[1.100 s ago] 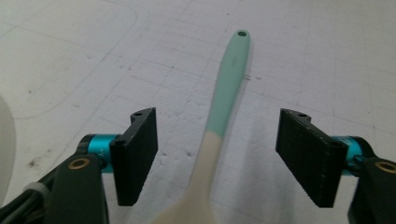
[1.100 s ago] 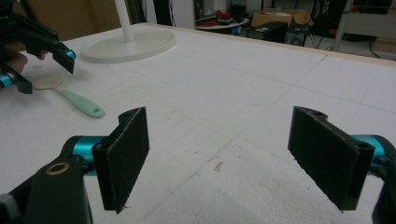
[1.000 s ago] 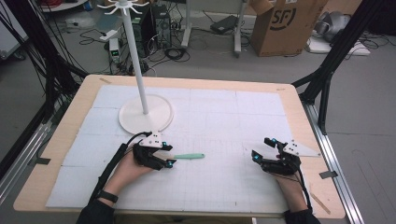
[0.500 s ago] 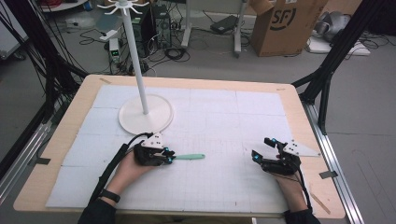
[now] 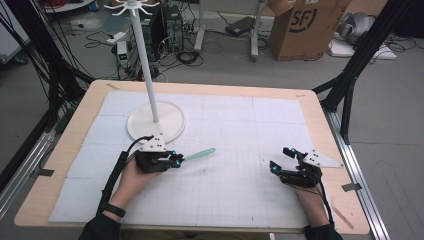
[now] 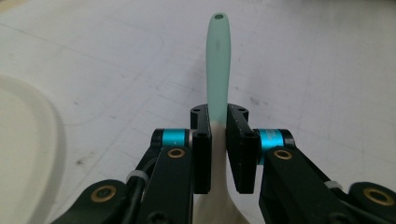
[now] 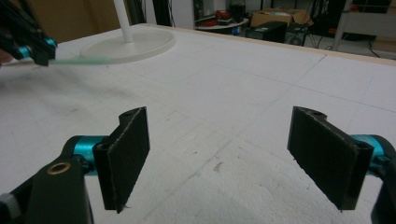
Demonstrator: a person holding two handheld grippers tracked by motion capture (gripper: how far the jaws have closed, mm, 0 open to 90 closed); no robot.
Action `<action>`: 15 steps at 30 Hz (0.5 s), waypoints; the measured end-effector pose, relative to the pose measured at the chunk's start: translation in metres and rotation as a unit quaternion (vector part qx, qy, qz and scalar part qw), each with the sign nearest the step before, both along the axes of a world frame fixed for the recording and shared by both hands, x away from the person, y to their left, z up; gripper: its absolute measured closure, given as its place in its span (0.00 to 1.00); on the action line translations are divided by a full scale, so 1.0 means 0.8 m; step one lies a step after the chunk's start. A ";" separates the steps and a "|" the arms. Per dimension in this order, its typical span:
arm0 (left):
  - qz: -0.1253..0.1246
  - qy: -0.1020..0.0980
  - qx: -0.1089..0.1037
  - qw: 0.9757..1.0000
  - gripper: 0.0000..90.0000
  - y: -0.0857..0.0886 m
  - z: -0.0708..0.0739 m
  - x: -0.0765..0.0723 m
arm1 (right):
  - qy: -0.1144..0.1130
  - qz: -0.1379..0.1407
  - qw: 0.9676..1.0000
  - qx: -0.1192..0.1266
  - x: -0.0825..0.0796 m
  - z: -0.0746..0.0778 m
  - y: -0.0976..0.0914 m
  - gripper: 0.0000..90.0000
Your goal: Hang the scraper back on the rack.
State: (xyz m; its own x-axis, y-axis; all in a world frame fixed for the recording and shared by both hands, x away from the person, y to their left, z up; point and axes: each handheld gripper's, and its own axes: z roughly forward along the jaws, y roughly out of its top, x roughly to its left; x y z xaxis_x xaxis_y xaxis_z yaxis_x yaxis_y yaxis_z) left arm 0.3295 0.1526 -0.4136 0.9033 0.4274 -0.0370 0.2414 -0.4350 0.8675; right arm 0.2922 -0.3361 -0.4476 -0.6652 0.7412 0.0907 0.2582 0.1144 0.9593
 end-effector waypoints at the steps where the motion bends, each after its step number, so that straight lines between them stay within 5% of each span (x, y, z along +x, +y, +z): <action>1: 0.005 -0.004 0.000 1.000 0.90 0.005 0.006 -0.002 | 0.000 0.000 1.000 0.000 0.000 0.000 0.000 0.23; 9: 0.060 -0.015 -0.019 0.998 0.90 0.052 0.068 -0.010 | -0.001 0.000 1.000 0.000 0.001 0.000 -0.001 0.23; 15: 0.106 -0.025 -0.036 0.993 0.90 0.096 0.122 -0.016 | 0.000 -0.001 1.000 0.000 0.001 0.000 -0.001 0.23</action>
State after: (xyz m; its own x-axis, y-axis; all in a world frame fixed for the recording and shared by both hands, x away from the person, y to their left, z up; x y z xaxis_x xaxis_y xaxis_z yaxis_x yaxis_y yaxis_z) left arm 0.3168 0.2292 -0.3157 0.7952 0.6055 -0.0313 0.2757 -0.3151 0.9082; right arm 0.2928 -0.3368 -0.4478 -0.6640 0.7421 0.0914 0.2585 0.1131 0.9594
